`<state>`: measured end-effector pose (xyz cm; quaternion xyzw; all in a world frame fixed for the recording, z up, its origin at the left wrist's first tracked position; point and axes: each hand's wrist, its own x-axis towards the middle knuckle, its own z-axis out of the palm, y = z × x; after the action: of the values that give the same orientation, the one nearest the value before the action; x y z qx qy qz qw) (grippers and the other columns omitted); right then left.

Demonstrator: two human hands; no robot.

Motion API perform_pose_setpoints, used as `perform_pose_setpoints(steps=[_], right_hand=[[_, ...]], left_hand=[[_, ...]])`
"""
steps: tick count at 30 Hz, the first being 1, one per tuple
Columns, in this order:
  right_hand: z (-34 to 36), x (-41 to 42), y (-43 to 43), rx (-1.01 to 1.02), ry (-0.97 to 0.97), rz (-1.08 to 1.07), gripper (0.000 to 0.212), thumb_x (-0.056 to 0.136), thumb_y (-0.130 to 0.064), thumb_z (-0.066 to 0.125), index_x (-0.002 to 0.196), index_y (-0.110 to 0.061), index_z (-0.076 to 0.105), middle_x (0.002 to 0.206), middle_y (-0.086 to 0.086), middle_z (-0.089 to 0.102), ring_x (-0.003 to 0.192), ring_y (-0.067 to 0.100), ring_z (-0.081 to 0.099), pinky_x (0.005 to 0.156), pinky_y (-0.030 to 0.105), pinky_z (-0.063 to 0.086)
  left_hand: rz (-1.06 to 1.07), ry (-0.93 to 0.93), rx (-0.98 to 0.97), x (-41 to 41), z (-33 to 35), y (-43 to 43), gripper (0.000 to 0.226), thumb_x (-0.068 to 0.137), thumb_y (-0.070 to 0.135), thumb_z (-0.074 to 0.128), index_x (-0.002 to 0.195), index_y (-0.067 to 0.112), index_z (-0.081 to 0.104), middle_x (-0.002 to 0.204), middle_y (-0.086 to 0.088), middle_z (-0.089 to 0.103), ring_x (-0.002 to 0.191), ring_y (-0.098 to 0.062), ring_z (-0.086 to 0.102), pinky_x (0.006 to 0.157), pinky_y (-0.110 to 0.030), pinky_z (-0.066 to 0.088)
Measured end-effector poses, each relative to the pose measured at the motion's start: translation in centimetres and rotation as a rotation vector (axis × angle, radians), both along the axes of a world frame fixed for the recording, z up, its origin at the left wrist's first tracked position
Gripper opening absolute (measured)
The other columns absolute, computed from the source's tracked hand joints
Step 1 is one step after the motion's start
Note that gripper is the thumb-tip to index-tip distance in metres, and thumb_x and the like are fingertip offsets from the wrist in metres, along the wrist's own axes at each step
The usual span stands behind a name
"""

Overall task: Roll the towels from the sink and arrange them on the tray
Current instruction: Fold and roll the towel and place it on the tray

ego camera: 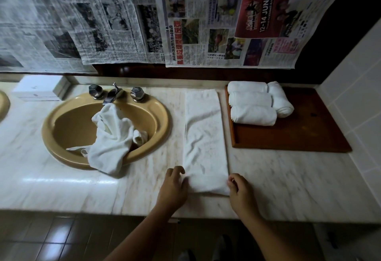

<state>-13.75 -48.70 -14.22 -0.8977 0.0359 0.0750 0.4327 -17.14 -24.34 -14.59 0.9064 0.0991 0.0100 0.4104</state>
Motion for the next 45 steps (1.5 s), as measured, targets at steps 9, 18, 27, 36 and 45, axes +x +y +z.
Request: perform_pose_setpoints(steps=[9,18,27,36,45], right_hand=[[-0.8,-1.0,-1.8,-0.067,0.025,0.192,0.057,0.082,-0.009,0.078,0.129,-0.034,0.056,0.124,-0.015,0.053,0.115,0.002,0.050,0.095,0.014,0.041],[-1.3,0.9,-2.4,0.015,0.128,0.181,0.058,0.088,-0.005,0.073,0.114,-0.053,0.054,0.126,-0.015,0.055,0.122,0.011,0.053,0.103,0.033,0.050],[-1.4,2.1,-1.8,0.049,0.295,0.130,0.040,0.101,-0.040,0.054,0.140,-0.031,0.050,0.135,-0.007,0.053,0.121,0.012,0.053,0.101,0.035,0.048],[0.5,2.4,-0.2,-0.083,0.238,0.091,0.038,0.103,-0.050,0.043,0.100,-0.019,0.065,0.102,0.000,0.062,0.090,0.014,0.058,0.081,0.034,0.050],[0.3,1.3,0.0,0.067,0.009,0.028,0.012,0.098,-0.022,0.063,0.106,-0.031,0.061,0.102,-0.012,0.061,0.097,0.008,0.061,0.074,0.015,0.047]], left_hand=[[-0.164,-0.239,0.144,-1.9,-1.2,0.3,0.025,0.100,0.026,0.051,0.119,0.020,0.066,0.124,0.007,0.057,0.096,-0.015,0.064,0.074,-0.032,0.057],[-0.295,-0.136,0.185,-2.4,-1.9,2.0,0.053,0.090,0.027,0.070,0.140,0.024,0.055,0.143,0.010,0.045,0.116,-0.014,0.058,0.090,-0.026,0.052],[-0.153,-0.086,-0.032,-1.3,-1.0,1.5,0.042,0.093,0.029,0.064,0.134,0.031,0.056,0.126,0.016,0.057,0.073,-0.001,0.064,0.073,-0.013,0.048],[0.051,0.028,-0.121,-0.1,-1.6,1.4,0.030,0.099,0.042,0.058,0.120,0.023,0.067,0.111,0.007,0.057,0.092,-0.004,0.059,0.083,-0.028,0.052],[0.039,-0.173,-0.085,0.4,-0.8,0.7,0.014,0.095,0.017,0.067,0.098,0.029,0.061,0.102,0.013,0.051,0.075,-0.006,0.057,0.067,-0.023,0.047]])
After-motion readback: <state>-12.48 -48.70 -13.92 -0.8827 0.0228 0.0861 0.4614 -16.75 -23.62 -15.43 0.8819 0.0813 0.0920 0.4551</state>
